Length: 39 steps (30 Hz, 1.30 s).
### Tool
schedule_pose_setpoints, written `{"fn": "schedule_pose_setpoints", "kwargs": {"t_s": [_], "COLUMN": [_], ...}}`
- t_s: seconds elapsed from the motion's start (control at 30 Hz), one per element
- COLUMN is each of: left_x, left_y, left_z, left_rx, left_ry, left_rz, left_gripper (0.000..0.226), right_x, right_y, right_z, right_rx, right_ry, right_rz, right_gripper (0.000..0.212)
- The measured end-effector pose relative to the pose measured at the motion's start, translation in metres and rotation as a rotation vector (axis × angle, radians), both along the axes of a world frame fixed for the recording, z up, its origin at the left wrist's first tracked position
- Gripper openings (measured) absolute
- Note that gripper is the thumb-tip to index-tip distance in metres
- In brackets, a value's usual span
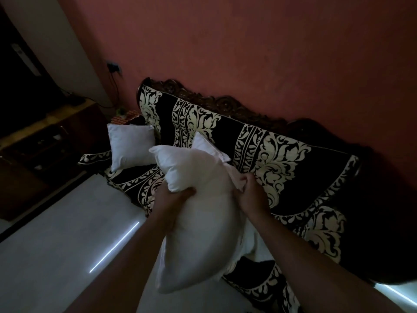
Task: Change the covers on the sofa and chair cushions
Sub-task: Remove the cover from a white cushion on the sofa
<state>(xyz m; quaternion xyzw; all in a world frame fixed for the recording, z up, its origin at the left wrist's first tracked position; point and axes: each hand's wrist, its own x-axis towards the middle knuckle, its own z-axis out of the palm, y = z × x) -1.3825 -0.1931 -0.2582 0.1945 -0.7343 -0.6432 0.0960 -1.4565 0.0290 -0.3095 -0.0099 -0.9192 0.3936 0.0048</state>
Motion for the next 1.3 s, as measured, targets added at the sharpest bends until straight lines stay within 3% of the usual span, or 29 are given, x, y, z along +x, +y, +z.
{"fn": "schedule_pose_setpoints", "kwargs": {"t_s": [0.03,0.13,0.33,0.4,0.5,0.6,0.67,0.73,0.8,0.87,0.97,1.13,1.23,1.3], "left_x": [0.003,0.011,0.014,0.011,0.012,0.015,0.014,0.01,0.004,0.0,-0.003,-0.006,-0.006,-0.007], "left_y": [0.0,-0.001,-0.006,-0.01,-0.011,-0.003,0.01,0.018,0.017,0.013,0.013,0.015,0.018,0.017], "left_z": [-0.002,-0.002,-0.009,-0.016,-0.022,-0.024,-0.019,-0.008,0.002,0.006,0.003,-0.02,-0.025,-0.024], "left_rx": [0.014,-0.068,-0.381,-0.612,-0.826,-0.583,-0.498,-0.646,-0.749,-0.76,-0.856,-0.957,-0.933,-0.791], "left_ry": [-0.019,-0.082,-0.251,-0.313,-0.312,-0.146,-0.064,-0.054,-0.114,-0.199,-0.333,-0.466,-0.443,-0.399], "left_rz": [-0.055,-0.266,-0.449,-0.528,-0.491,-0.311,-0.183,-0.124,-0.217,-0.361,-0.501,-0.6,-0.472,-0.323], "left_gripper": [0.047,0.049,0.031,0.049,0.099,0.14,0.132,0.1,0.058,0.041,0.043,0.057,0.055,0.046], "right_x": [-0.008,-0.025,-0.026,-0.025,-0.019,-0.015,-0.014,-0.015,-0.018,-0.024,-0.029,-0.011,0.003,0.011], "right_y": [0.003,0.01,-0.002,-0.009,-0.015,-0.021,-0.025,-0.024,-0.018,-0.015,-0.018,-0.034,-0.041,-0.046], "right_z": [0.002,0.006,-0.003,-0.006,-0.009,-0.009,-0.006,-0.004,-0.001,0.005,0.011,0.016,0.016,0.018], "right_rx": [0.093,0.282,0.124,0.11,0.074,0.007,-0.035,-0.102,-0.159,-0.224,-0.246,-0.199,-0.146,-0.164], "right_ry": [-0.036,-0.067,-0.13,-0.134,-0.147,-0.185,-0.2,-0.179,-0.134,-0.102,-0.088,-0.026,0.022,0.07], "right_rz": [0.005,0.036,-0.009,0.022,0.037,0.083,0.106,0.092,0.042,-0.038,-0.059,0.095,0.138,0.132], "right_gripper": [0.036,0.018,0.016,0.018,0.02,0.021,0.018,0.015,0.017,0.02,0.021,0.01,0.015,0.022]}}
